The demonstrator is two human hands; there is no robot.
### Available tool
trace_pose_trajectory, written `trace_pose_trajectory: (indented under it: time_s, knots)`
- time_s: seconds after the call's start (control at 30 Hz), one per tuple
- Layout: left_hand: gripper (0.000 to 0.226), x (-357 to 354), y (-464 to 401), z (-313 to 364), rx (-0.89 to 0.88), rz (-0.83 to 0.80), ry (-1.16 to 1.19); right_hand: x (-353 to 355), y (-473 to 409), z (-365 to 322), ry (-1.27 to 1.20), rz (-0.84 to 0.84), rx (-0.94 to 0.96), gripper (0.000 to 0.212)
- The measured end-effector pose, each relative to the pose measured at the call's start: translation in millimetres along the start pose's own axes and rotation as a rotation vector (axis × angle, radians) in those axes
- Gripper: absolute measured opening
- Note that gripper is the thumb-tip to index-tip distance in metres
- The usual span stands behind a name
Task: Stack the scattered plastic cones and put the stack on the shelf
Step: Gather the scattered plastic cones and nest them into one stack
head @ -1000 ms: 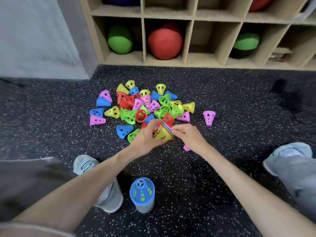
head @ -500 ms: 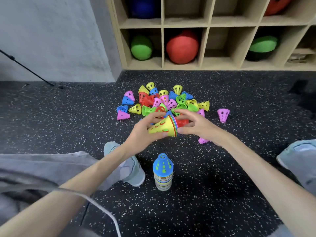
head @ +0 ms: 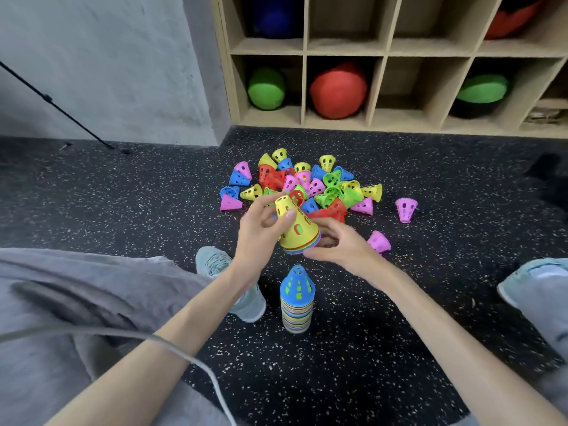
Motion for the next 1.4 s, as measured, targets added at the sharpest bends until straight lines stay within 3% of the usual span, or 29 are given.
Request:
trace_pose_trajectory:
  time_s: [0.17,0.33,0.43,0.67,0.83,0.9,1.17,1.4]
  knots:
    - [0.033,-0.4,8.2,-14.7,0.061,-0.064,-0.094,-9.1,0.3,24.4,0.051,-0.073,-0.084,0.064]
    - [0.036,5.9,19.6,-51.9,0.191,-0.324,-0.406,-6.4,0.1,43.2,0.270,-0.254,-0.254,0.065]
    - [0.039,12.7,25.9,-69.2,0.246,-0.361,-0.441,-6.0,3.0,46.3,0.268,-0.290,-0.286,0.062]
    - [0.040,12.8,16.0,-66.5,0.241,-0.422,-0.495,6.2,-0.1,44.0,0.322,-0.065,-0.195,0.036]
    - [0.037,7.0,-6.2,-50.3,0.156,-0.376,-0.515,17.5,-3.7,41.6,0.377,0.048,-0.158,0.025]
    - [0.030,4.1,-15.1,-45.2,0.103,-0.397,-0.642,21.2,-6.0,40.4,0.384,0.048,-0.162,0.023]
    - [0.043,13.4,-75.1,-69.5,0.033,-0.630,-1.336,40.1,-23.2,60.1,0.373,0.028,-0.219,0.019]
    - [0.063,11.9,-123.9,-138.8,0.153,-0.658,-1.533,66.6,-58.3,115.9,0.318,0.124,-0.281,0.019]
Point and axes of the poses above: each hand's wrist, its own y-axis away from the middle knuckle, its own x-axis out of the back of the hand, z = x × y, the point moved 2 cm from there along -y, towards the middle knuckle, and after that the axes turned 4 degrees about -z, right-handed, at the moved point
